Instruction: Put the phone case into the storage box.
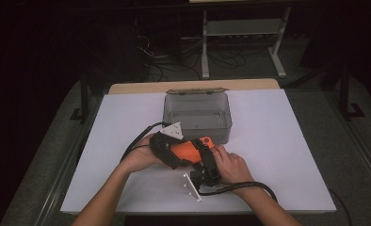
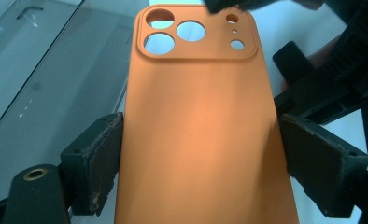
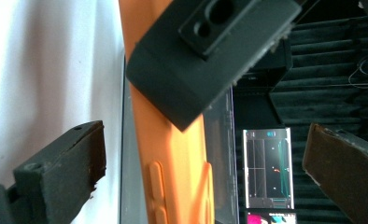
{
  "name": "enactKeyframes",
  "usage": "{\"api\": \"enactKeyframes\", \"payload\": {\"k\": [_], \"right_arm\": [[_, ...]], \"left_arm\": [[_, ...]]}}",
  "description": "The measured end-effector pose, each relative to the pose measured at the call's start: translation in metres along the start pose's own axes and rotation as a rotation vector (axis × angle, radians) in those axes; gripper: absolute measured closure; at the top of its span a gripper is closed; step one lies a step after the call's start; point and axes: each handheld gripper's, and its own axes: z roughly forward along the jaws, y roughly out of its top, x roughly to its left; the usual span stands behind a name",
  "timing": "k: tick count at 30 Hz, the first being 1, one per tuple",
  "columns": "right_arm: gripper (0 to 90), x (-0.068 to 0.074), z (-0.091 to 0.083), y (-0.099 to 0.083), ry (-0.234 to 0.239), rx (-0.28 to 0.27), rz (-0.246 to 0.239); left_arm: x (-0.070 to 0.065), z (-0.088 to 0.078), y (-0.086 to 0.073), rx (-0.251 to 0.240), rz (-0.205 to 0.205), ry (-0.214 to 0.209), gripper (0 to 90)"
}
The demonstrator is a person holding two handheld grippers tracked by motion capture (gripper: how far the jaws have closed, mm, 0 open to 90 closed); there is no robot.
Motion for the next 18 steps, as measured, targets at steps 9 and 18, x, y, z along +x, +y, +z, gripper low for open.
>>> {"api": "enactKeyframes", "payload": {"k": [9,18], "right_arm": [[0.0,0.0034,-0.0010,-0.0005,-0.021,0.005,-0.013],[4.4,0.0059,-0.0009,-0.0003,-0.034,0.018,-0.007]], "left_arm": [[0.0024,-0.0020,-0.0005,0.005,-0.025,0.024,16.1],[0.0029,-0.0025,-0.0007,0.008,-0.032,0.026,16.1]]}}
